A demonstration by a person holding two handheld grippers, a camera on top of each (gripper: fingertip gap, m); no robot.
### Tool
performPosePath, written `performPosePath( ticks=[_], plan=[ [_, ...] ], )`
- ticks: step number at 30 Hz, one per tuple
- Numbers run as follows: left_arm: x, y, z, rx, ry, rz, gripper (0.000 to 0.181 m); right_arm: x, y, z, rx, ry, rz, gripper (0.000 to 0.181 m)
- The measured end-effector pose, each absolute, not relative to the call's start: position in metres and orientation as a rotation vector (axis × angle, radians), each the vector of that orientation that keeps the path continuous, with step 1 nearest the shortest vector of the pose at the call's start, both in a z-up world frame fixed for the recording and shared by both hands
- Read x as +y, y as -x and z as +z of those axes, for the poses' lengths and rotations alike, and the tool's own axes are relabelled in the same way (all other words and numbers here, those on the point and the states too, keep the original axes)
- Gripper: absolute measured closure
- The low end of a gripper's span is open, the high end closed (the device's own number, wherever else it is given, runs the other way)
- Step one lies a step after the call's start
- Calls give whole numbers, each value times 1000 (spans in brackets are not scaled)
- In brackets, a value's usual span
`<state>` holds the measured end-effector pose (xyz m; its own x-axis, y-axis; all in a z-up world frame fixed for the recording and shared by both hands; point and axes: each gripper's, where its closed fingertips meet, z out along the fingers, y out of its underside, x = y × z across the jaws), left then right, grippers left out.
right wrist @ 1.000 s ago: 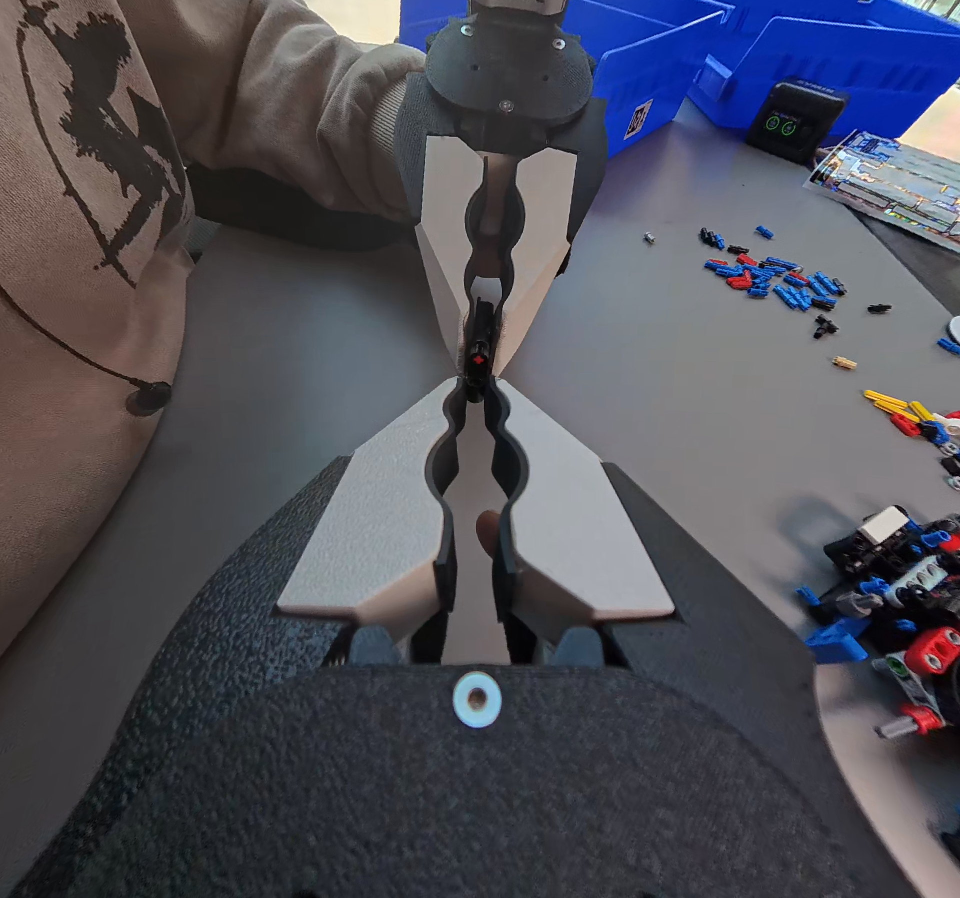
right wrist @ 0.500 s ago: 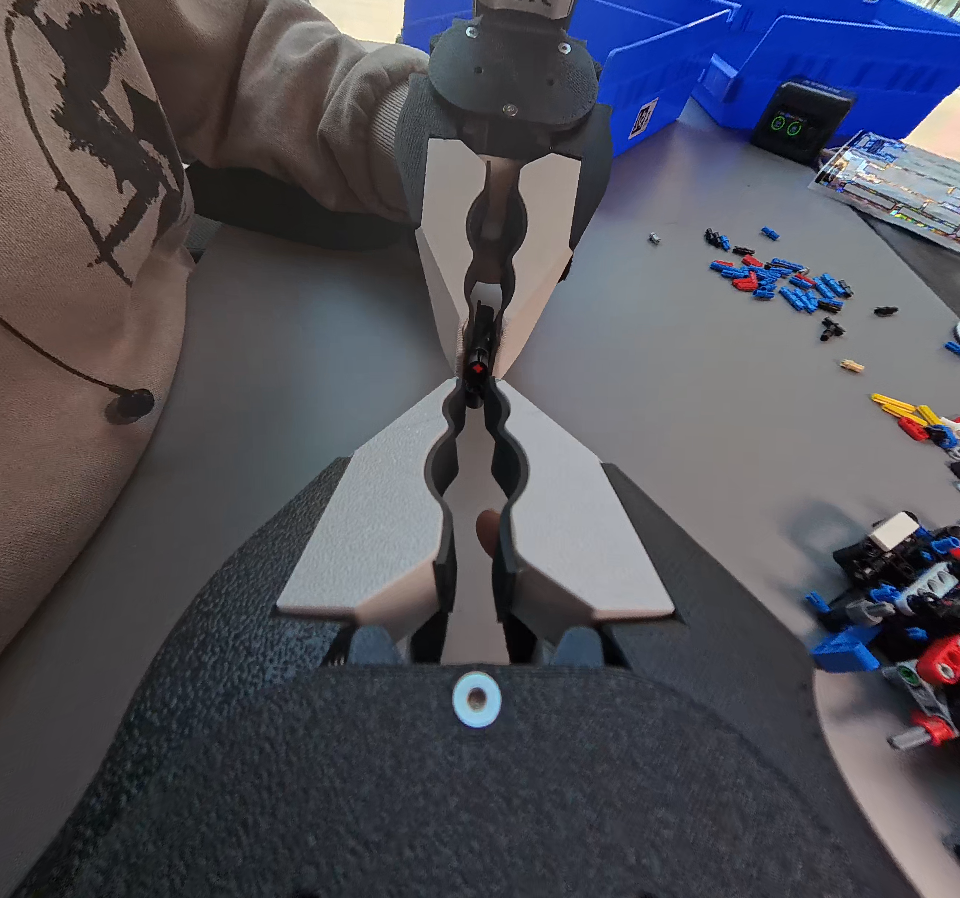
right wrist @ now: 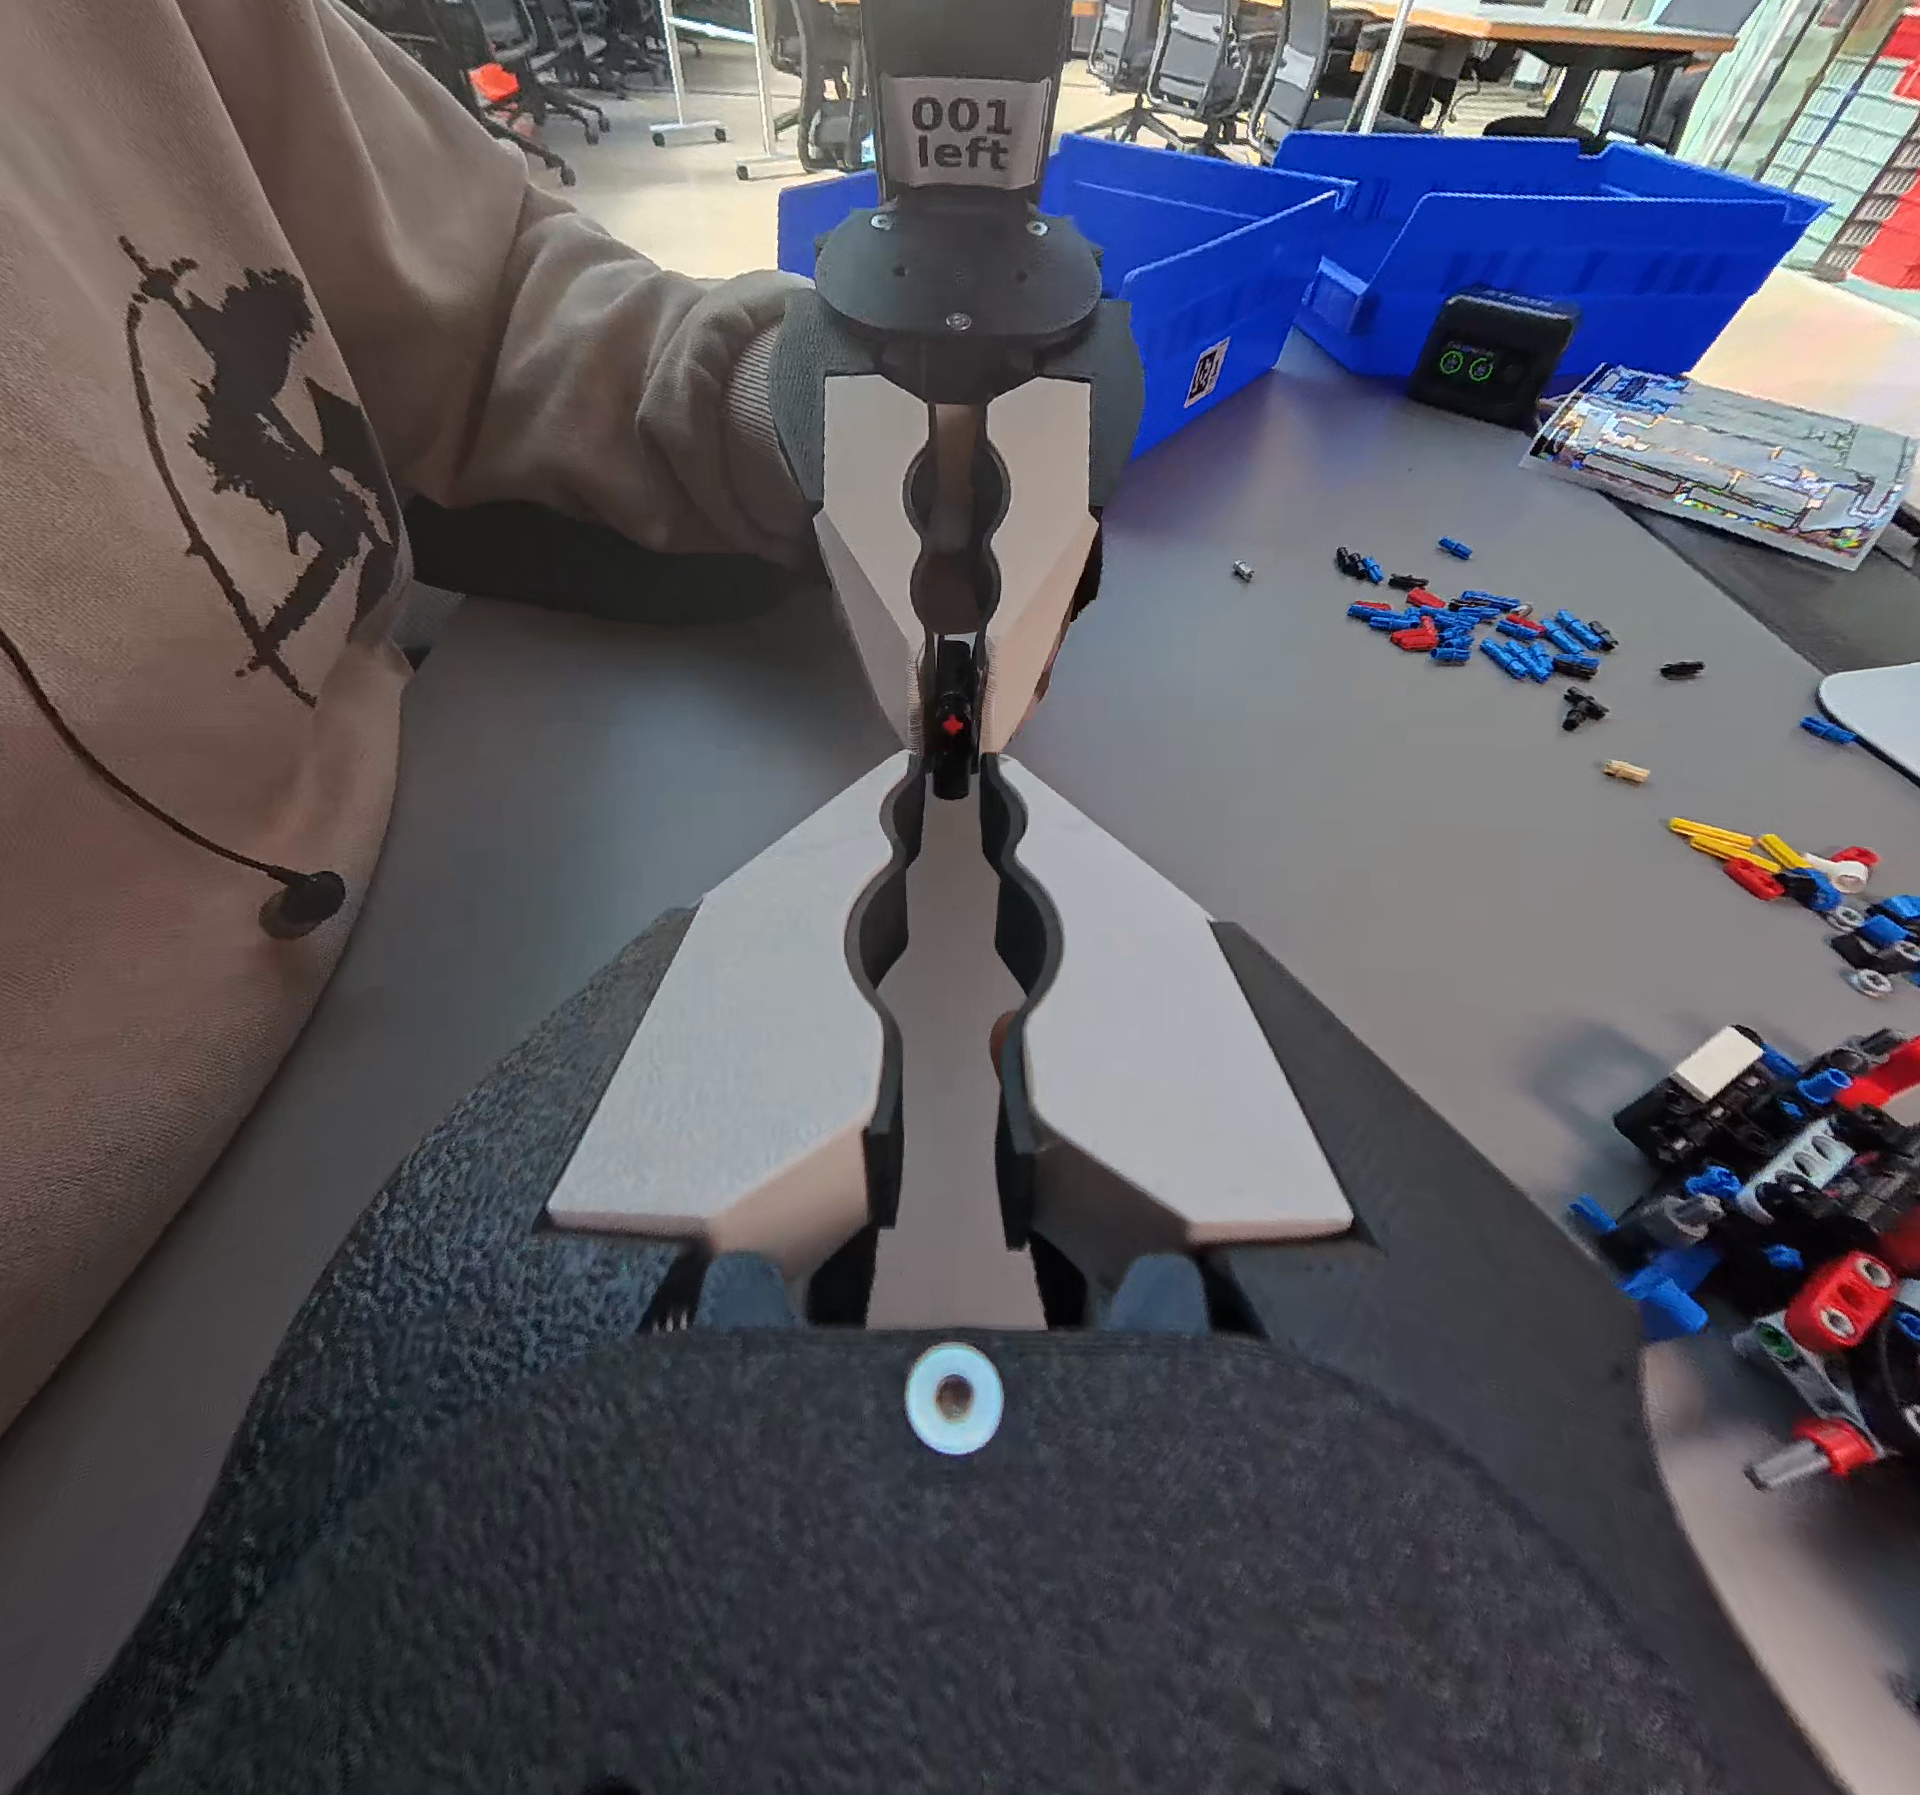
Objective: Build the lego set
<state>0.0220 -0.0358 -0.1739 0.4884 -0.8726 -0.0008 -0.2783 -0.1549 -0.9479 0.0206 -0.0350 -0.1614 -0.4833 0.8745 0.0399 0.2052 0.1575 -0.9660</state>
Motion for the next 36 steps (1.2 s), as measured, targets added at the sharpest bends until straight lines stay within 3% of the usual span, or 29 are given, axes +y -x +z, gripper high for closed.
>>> performPosePath(
  ticks=[36],
  plan=[
    [-41, -26, -174, 1028, 1686, -718, 176, -40, -25, -166, -1862, 1015, 1340, 181]
  ],
)
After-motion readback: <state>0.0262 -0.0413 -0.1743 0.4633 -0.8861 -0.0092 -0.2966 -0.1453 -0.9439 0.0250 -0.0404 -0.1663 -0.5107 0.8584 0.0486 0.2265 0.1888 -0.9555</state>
